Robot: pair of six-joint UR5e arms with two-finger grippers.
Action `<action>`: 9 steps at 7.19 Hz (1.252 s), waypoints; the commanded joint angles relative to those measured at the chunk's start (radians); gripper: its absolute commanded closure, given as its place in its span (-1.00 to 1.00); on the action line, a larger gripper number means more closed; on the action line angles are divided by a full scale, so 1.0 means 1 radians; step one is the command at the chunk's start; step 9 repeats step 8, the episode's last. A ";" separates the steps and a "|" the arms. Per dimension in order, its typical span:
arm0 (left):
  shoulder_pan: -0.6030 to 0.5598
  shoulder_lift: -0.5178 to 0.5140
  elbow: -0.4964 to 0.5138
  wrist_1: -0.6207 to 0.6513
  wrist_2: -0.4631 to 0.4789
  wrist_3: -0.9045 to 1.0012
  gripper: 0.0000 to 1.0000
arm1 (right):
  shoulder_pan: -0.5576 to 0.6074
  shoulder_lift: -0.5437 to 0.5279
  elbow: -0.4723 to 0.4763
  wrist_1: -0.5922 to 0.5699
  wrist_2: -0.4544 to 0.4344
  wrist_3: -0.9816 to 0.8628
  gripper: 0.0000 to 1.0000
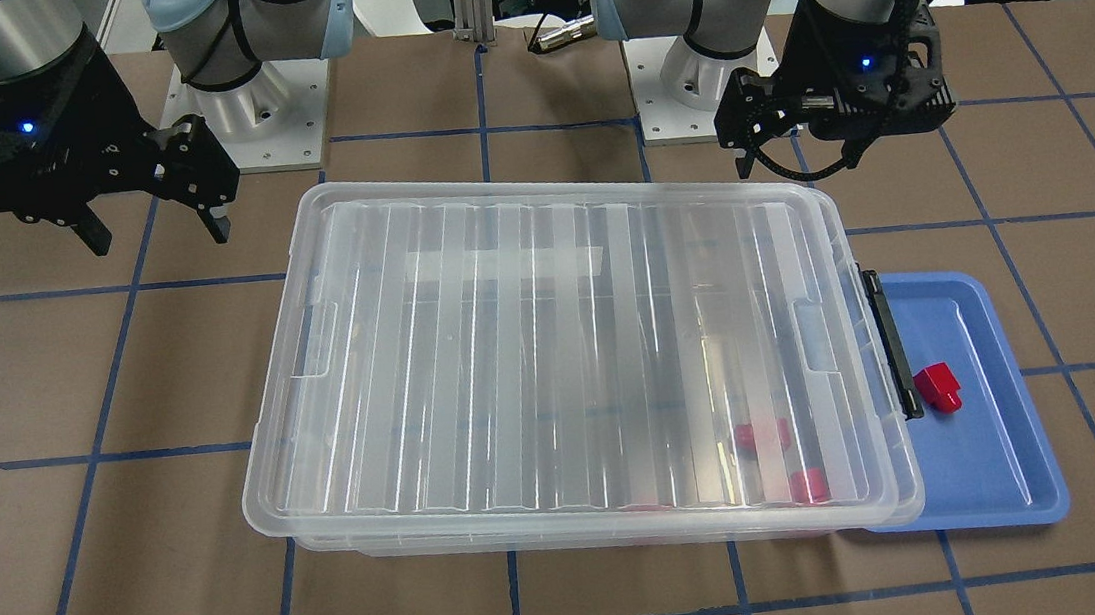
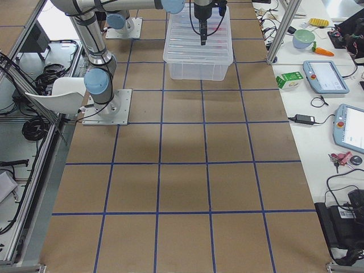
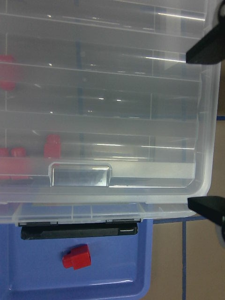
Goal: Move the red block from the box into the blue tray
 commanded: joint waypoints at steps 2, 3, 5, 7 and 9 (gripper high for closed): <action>0.001 0.001 0.002 -0.001 -0.002 -0.002 -1.00 | 0.000 -0.007 0.005 0.011 -0.004 0.001 -1.00; 0.001 0.002 0.010 -0.001 0.001 -0.006 -1.00 | -0.003 -0.002 0.005 0.010 -0.004 -0.008 -1.00; -0.001 -0.005 0.013 0.000 0.002 -0.005 -1.00 | -0.004 0.010 0.007 -0.003 0.000 -0.014 -1.00; 0.001 -0.004 0.013 0.000 0.002 -0.005 -1.00 | -0.006 0.008 0.007 0.000 -0.004 -0.014 -1.00; 0.001 -0.004 0.014 0.002 0.002 -0.005 -1.00 | -0.006 0.008 0.007 0.002 -0.004 -0.011 -1.00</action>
